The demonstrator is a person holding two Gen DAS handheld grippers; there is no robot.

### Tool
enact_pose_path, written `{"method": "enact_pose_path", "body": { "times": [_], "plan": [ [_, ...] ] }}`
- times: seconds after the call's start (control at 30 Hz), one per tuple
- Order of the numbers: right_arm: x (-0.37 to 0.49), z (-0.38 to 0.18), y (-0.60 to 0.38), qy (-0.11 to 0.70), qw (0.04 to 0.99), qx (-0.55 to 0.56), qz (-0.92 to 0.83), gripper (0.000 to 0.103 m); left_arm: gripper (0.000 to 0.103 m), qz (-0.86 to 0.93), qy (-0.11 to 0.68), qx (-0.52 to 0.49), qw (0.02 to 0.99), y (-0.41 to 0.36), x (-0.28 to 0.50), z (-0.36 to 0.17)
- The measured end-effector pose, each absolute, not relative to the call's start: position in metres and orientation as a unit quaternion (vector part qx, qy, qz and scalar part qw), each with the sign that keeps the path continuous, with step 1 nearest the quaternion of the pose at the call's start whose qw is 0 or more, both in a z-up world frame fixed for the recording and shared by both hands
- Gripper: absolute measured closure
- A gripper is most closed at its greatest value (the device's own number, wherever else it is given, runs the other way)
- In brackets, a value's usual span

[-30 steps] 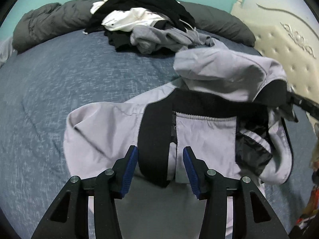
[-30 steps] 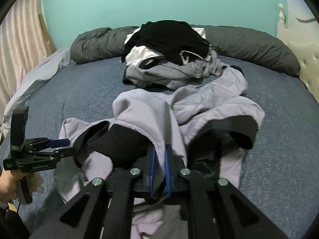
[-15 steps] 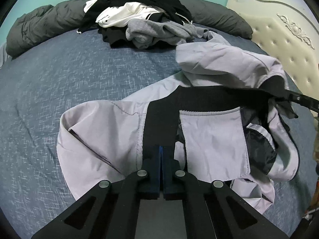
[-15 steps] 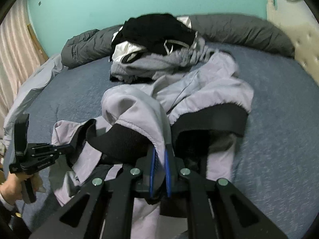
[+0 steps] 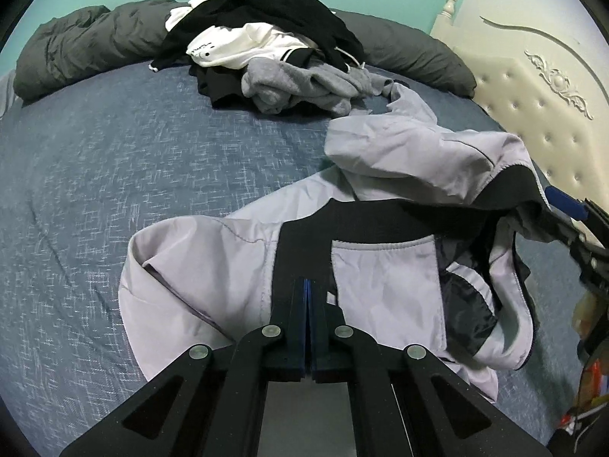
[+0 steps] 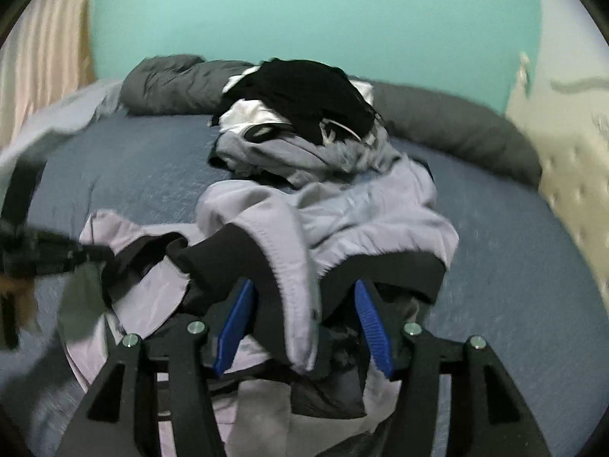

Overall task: Fold clothes
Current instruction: 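Lift the jacket hem up off the bed with both grippers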

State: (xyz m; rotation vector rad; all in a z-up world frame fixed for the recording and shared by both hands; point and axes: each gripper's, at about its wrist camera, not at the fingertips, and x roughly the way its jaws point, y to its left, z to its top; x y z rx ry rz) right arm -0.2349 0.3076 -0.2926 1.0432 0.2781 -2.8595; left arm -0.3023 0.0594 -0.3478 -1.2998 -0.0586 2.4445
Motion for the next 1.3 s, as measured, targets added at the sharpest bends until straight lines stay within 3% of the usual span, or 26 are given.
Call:
{"method": "enact_pose_path", "body": {
  "times": [0.47,0.5,0.53,0.57,0.63,0.7,0.9,1.17,1.3],
  "plan": [
    [-0.258,-0.299,0.242,0.279,0.026,0.324,-0.904,0.046,0.103,0.865,-0.015,-0.470,0.173,0.056,-0.301,-0.355],
    [-0.262,-0.300,0.240,0.287,0.024,0.329,-0.899,0.047,0.102,0.865,-0.011,-0.471,0.173,0.057,-0.300,-0.355],
    [-0.265,-0.301,0.241,0.286,0.025,0.332,-0.898,0.058,0.101,0.865,-0.005,-0.471,0.172,0.059,-0.300,-0.356],
    [-0.270,-0.300,0.244,0.282,0.025,0.337,-0.898,0.074,0.097,0.865,0.000,-0.471,0.172,0.061,-0.299,-0.356],
    [-0.275,-0.299,0.251,0.270,0.019,0.347,-0.898,0.082,0.083,0.864,0.001,-0.473,0.172,0.063,-0.299,-0.357],
    [-0.278,-0.298,0.256,0.258,0.019,0.354,-0.899,0.090,0.061,0.865,-0.013,-0.472,0.169,0.064,-0.300,-0.357],
    [-0.272,-0.291,0.267,0.224,0.029,0.355,-0.907,0.094,0.053,0.869,0.001,-0.469,0.158,0.078,-0.299,-0.358],
    [-0.269,-0.290,0.277,0.168,0.028,0.356,-0.919,0.094,0.054,0.865,0.049,-0.487,0.110,0.089,-0.314,-0.378],
    [-0.267,-0.292,0.279,0.165,0.029,0.354,-0.920,0.094,0.087,0.864,0.038,-0.491,0.107,0.078,-0.319,-0.381]
  ]
}}
